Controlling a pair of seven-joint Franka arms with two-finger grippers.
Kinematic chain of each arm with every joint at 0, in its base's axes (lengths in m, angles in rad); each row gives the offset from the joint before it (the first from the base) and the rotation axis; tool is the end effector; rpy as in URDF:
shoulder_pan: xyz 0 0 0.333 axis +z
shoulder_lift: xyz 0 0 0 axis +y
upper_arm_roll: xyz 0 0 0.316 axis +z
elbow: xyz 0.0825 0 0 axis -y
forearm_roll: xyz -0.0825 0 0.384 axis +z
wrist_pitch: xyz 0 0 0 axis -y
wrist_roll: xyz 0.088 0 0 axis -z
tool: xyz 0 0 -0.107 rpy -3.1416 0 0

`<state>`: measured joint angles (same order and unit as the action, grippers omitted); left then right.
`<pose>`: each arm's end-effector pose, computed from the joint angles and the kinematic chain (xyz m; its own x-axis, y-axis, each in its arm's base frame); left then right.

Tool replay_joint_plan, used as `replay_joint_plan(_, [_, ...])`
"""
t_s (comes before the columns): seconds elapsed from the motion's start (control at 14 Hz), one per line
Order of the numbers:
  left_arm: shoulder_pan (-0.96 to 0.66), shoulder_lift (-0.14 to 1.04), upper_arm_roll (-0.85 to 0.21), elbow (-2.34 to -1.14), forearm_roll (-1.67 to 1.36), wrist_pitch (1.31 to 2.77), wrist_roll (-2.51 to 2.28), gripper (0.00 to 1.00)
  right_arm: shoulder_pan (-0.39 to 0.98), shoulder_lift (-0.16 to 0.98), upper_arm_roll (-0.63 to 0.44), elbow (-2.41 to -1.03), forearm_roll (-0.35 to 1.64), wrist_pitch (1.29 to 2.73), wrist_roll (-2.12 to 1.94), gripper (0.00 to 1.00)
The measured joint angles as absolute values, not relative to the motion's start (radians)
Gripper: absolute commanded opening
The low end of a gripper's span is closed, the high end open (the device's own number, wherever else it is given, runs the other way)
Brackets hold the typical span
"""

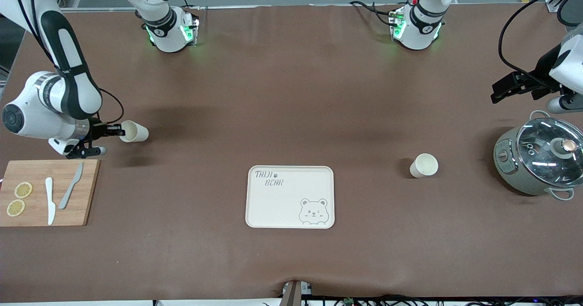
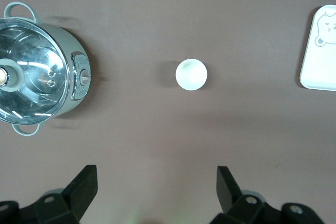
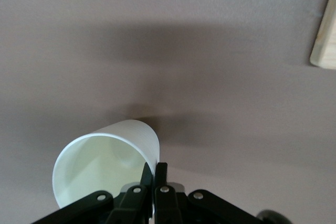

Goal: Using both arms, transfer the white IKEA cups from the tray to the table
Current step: 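Lower the cup beside the cutting board and open the right gripper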

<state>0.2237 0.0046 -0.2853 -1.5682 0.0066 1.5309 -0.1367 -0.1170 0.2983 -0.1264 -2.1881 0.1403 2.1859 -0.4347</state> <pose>0.5505 -0.0329 0.6199 0.9963 0.0753 -0.0406 0.0749 -0.9971 -0.0109 0.5096 -0.1222 0.2296 0.9628 0.1112 -0.2463 0.0706 -0.9833 -0.1680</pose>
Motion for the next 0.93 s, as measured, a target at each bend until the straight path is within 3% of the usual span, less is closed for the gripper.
replay_joint_plan(0.21, [0.223, 0.005, -0.285, -1.569, -0.021, 1.532, -0.136, 1.0, -0.118, 0.293, -0.126, -2.205, 0.14, 2.206, -0.436, 0.0])
replay_joint_plan(0.29, [0.223, 0.005, -0.285, -1.569, -0.029, 1.533, -0.135, 1.0, -0.118, 0.293, -0.126, -2.207, 0.14, 2.208, -0.436, 0.07])
replay_joint_plan(0.43, [0.223, 0.005, -0.285, -1.569, -0.032, 1.539, -0.134, 1.0, -0.118, 0.292, -0.126, -2.207, 0.139, 2.21, -0.436, 0.64])
replay_joint_plan(0.5, [0.223, 0.005, -0.285, -1.57, -0.032, 1.543, -0.134, 1.0, -0.118, 0.292, -0.126, -2.21, 0.139, 2.214, -0.436, 0.81])
replay_joint_plan(0.57, [0.224, 0.006, -0.285, -1.57, -0.033, 1.546, -0.133, 1.0, -0.118, 0.292, -0.126, -2.213, 0.139, 2.216, -0.436, 0.89])
replay_joint_plan(0.71, [0.224, 0.008, -0.285, -1.57, -0.033, 1.55, -0.132, 1.0, -0.118, 0.292, -0.126, -2.217, 0.139, 2.216, -0.436, 0.97])
replay_joint_plan(0.93, [0.224, 0.009, -0.285, -1.569, -0.032, 1.551, -0.12, 1.0, -0.118, 0.292, -0.123, -2.218, 0.139, 2.206, -0.436, 1.0])
